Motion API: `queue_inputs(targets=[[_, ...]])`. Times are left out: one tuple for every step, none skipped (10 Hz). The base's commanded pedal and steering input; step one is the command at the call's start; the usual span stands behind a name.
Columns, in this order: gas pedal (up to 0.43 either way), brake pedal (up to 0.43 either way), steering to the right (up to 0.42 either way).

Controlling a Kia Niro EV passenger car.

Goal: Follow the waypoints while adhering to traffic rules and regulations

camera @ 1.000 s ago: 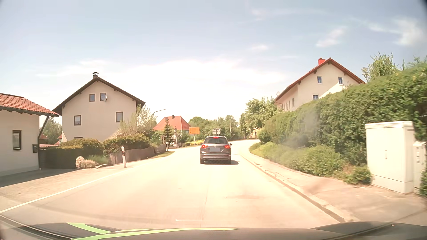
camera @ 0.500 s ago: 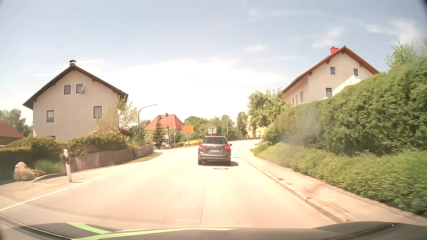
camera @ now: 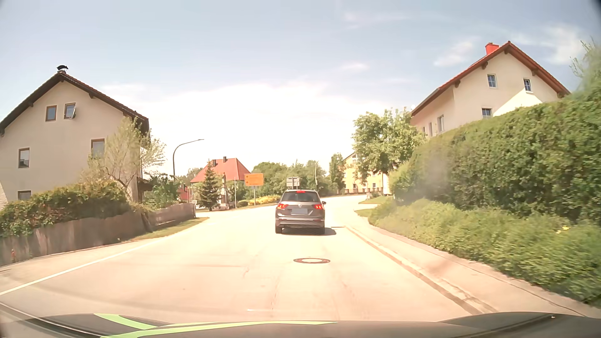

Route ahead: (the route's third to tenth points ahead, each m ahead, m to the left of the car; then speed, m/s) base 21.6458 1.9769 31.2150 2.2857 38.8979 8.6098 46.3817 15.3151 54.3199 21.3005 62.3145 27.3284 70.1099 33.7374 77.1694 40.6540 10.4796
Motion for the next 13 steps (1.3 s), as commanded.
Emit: queue_inputs(targets=[[0.000, 0.128, 0.007], [0.000, 0.152, 0.007], [0.000, 0.165, 0.008], [0.000, 0.177, 0.008], [0.000, 0.189, 0.009], [0.000, 0.207, 0.010], [0.000, 0.213, 0.010], [0.000, 0.213, 0.010], [0.000, 0.213, 0.010], [0.000, 0.213, 0.009], [0.000, 0.220, 0.006], [0.000, 0.220, 0.005], [0.000, 0.226, 0.004]])
